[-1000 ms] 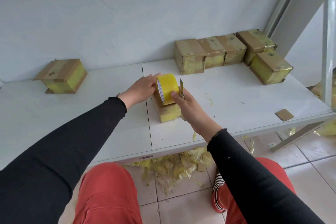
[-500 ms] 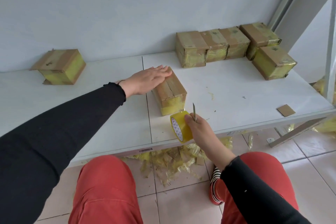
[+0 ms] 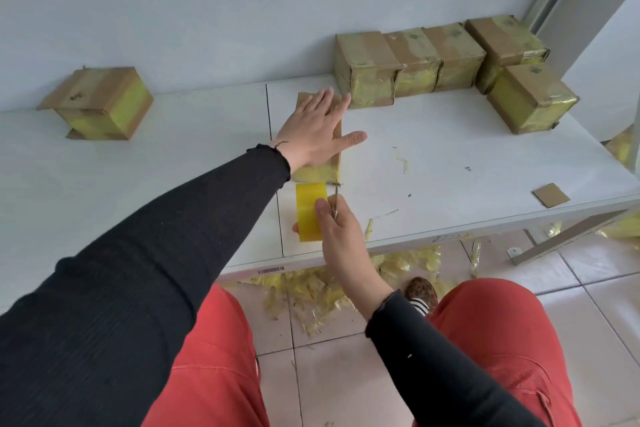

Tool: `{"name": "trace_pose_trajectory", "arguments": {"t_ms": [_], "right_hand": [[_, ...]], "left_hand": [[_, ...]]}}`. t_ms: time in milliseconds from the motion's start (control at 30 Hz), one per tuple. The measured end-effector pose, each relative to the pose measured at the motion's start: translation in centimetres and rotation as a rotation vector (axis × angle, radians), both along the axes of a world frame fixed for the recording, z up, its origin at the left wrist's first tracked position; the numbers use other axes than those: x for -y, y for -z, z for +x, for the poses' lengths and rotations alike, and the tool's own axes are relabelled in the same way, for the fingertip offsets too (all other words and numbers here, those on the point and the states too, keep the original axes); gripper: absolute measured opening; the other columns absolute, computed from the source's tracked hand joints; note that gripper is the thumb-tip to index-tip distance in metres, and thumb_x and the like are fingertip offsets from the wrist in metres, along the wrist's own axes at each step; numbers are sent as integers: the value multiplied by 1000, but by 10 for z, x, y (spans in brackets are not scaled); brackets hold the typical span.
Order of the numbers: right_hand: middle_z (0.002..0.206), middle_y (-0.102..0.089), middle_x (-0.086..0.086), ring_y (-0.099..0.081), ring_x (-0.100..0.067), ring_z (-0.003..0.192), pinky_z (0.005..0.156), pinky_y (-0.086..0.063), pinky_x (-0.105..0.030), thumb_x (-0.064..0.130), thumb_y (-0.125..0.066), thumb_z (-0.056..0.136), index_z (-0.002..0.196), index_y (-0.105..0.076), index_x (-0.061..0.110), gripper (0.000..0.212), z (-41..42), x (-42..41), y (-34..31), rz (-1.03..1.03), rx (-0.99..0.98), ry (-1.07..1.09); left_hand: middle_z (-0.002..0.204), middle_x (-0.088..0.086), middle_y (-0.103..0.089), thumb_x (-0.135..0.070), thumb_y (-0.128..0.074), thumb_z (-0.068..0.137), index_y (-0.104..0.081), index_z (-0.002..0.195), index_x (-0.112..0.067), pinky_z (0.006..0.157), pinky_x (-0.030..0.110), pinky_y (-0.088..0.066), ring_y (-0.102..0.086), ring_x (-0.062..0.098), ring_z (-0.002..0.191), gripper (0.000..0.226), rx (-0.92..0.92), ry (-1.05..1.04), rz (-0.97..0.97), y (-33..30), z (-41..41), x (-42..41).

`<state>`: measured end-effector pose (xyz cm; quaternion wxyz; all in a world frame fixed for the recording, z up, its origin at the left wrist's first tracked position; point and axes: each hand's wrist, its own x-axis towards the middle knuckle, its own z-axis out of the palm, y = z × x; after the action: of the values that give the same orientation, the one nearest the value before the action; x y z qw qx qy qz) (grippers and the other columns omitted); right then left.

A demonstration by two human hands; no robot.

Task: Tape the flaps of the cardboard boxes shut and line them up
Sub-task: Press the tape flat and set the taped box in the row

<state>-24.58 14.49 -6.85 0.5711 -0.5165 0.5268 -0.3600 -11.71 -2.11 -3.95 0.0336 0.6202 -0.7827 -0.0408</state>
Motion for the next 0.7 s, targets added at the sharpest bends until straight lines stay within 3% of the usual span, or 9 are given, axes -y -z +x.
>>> {"name": "trace_pose_trajectory", "arguments": {"t_ms": [100,200,267,333,400,467,500,600,700], "right_hand": [[87,-73,-12,-71,-37,88,84,-53,-58,44,-37,107,91,-46,19,31,11,-8,8,-10,-115,40],[85,-74,-8,-72,-31,86,83,-53,-57,47,-35,105,91,-45,20,32,13,-6,5,7,-107,55],[81,-77,-2,-70,-15,69,67,-50,-46,51,-34,100,91,-45,24,31,13,-5,3,23,-93,42],[79,-78,7,-59,-4,51,56,-38,-36,53,-33,100,90,-43,30,26,15,-8,2,44,-72,28],[80,-78,4,-69,-13,64,60,-44,-44,51,-36,104,94,-45,26,28,13,-8,1,71,-31,36],[90,-78,-8,-75,-29,85,79,-54,-54,48,-38,106,98,-48,18,33,11,-6,1,76,-18,38],[95,-76,-15,-72,-32,87,83,-54,-52,48,-38,107,100,-48,16,35,9,-4,0,66,-37,24],[77,-64,1,-54,-17,70,71,-43,-38,49,-37,107,91,-50,19,36,-2,0,1,13,-125,-22],[83,-64,6,-64,-17,76,77,-50,-42,48,-35,108,99,-55,19,36,-19,14,-5,-80,-287,-65]], "left_hand": [[173,14,1,-89,-4,87,-4,166,-29,128,39,2,4,23,160,99,-34,15,-39,7,0,2],[172,16,-3,-86,-5,90,-12,165,-31,129,41,-1,0,25,160,94,-27,-2,-62,5,0,0],[172,14,-7,-83,-13,93,-17,165,-33,129,42,-4,-2,25,160,88,-70,40,-43,-1,0,-3],[172,6,-18,-74,-33,98,-28,163,-31,129,40,-9,-10,19,159,78,-409,45,-59,-13,1,-10],[161,1,-40,-55,-50,102,-45,155,-21,125,34,-22,-30,14,152,63,-818,-83,-316,-22,7,-18],[133,-3,-55,-45,-59,98,-59,136,-14,112,29,-40,-52,0,125,48,-1000,-302,-543,-22,16,-39],[118,-5,-54,-43,-61,94,-61,125,-13,101,29,-46,-54,-6,107,43,-1013,-404,-535,-17,19,-52],[105,-6,-51,-53,-65,91,-56,121,-16,81,34,-43,-52,5,89,48,-933,-598,-60,14,18,-106],[102,-7,-67,-67,-57,94,-64,116,-25,75,31,-47,-64,11,90,48,-923,-578,238,33,12,-143]]}}
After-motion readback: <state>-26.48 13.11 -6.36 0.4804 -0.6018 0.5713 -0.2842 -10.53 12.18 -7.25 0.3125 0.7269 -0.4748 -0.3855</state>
